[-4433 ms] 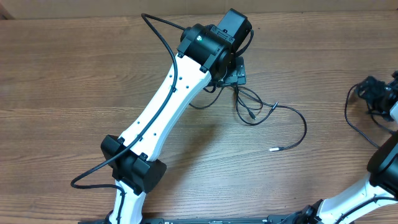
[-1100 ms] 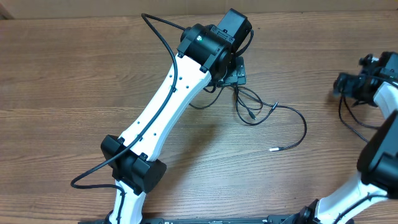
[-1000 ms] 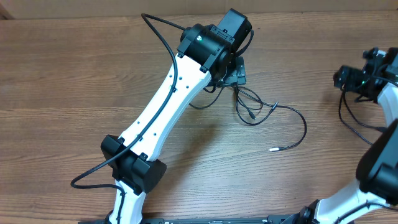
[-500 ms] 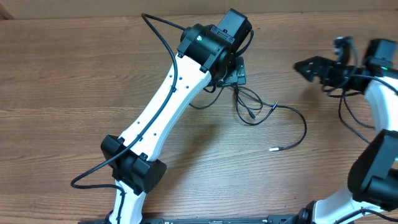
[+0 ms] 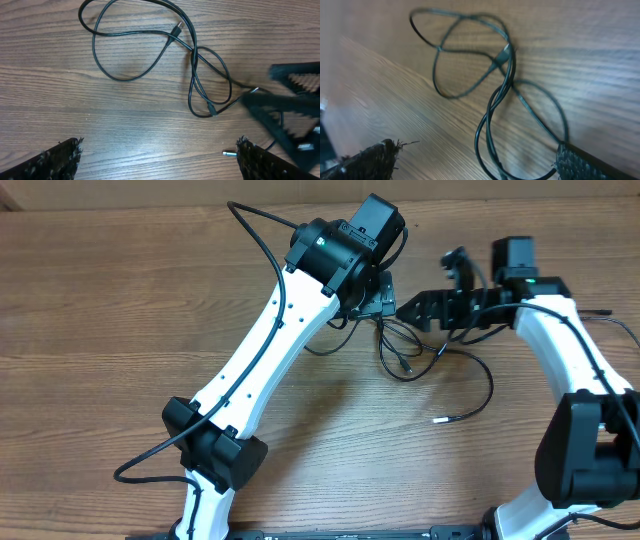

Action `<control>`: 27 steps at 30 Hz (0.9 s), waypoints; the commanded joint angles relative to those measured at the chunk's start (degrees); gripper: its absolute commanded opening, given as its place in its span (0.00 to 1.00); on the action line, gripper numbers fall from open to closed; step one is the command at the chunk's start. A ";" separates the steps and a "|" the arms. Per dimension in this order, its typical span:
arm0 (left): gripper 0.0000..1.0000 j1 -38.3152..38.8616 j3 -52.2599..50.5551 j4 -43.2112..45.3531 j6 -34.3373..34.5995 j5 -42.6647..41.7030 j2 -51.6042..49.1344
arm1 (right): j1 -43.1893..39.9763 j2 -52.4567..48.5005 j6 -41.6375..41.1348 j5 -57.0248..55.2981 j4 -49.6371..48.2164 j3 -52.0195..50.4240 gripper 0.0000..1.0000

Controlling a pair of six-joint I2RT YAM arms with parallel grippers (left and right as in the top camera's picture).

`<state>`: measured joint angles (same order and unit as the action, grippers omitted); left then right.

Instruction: Untangle cables

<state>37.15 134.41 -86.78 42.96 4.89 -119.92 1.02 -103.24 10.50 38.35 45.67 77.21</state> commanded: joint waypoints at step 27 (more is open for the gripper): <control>1.00 0.33 0.31 0.04 -0.09 -0.04 -0.74 | 3.48 0.35 10.86 -15.98 3.30 -10.51 0.90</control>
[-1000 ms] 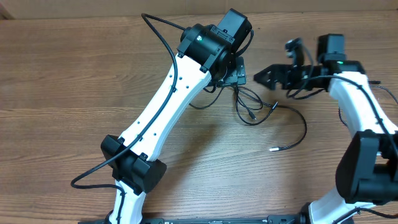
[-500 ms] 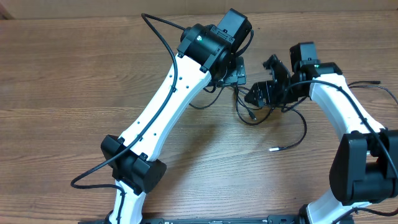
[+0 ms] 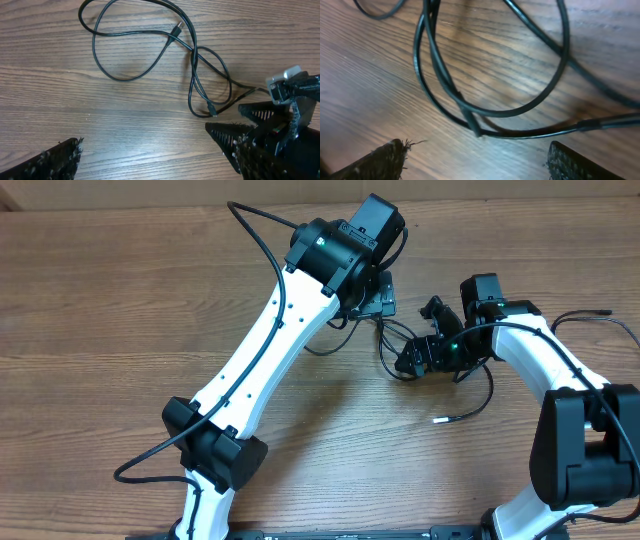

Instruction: Untangle cables

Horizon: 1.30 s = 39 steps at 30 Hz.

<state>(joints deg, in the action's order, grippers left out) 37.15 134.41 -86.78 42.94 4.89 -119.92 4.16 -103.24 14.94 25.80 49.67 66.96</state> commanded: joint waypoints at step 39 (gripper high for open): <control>1.00 0.28 0.31 0.04 -0.07 -0.04 -0.74 | 1.07 0.26 36.15 -0.07 -19.47 -7.34 0.76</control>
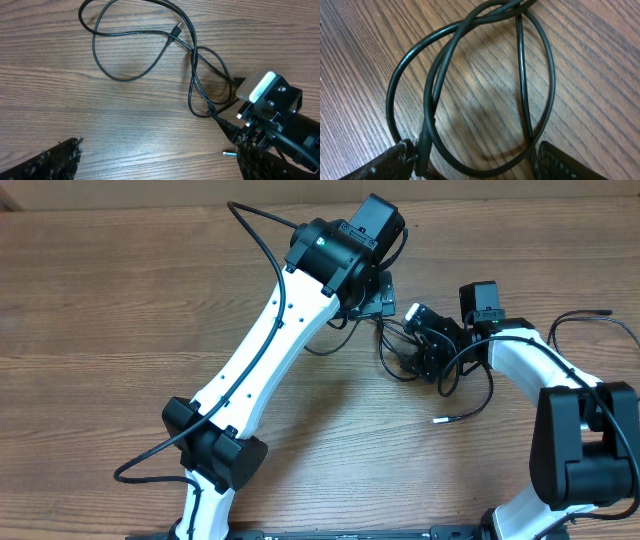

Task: Untangle cables
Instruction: 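Grasp the looped black cable with the right gripper beside the left gripper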

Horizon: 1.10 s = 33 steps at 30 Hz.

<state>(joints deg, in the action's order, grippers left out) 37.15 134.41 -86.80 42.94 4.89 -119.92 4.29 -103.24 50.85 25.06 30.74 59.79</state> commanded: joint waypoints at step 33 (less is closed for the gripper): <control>1.00 0.28 0.31 0.07 -0.07 -0.04 -0.74 | 2.82 -0.39 -50.84 -24.92 -23.19 -0.22 0.17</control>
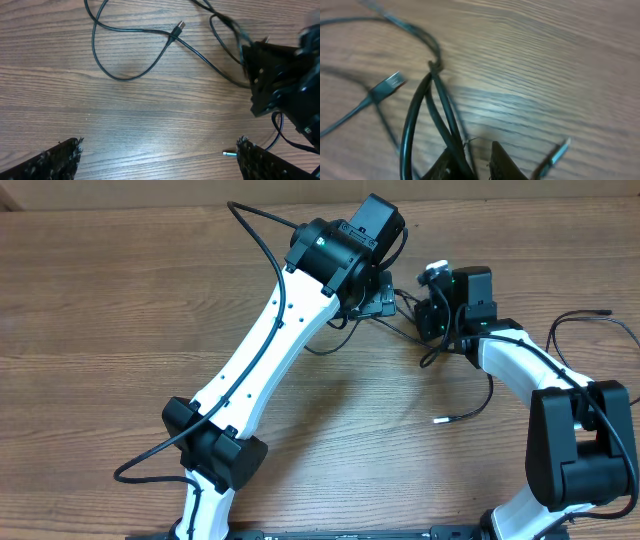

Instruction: Untangle cables

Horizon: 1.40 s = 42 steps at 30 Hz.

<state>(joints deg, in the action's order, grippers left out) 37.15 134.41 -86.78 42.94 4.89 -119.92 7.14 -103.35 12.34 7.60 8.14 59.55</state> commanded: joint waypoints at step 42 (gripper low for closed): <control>0.99 0.28 0.31 0.04 -0.07 -0.04 -0.74 | -0.50 16.61 -18.14 -18.05 12.22 0.74 1.00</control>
<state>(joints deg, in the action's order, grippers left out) 37.15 134.41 -86.80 42.96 4.89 -119.92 6.81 -87.81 -7.79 -9.61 19.99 59.57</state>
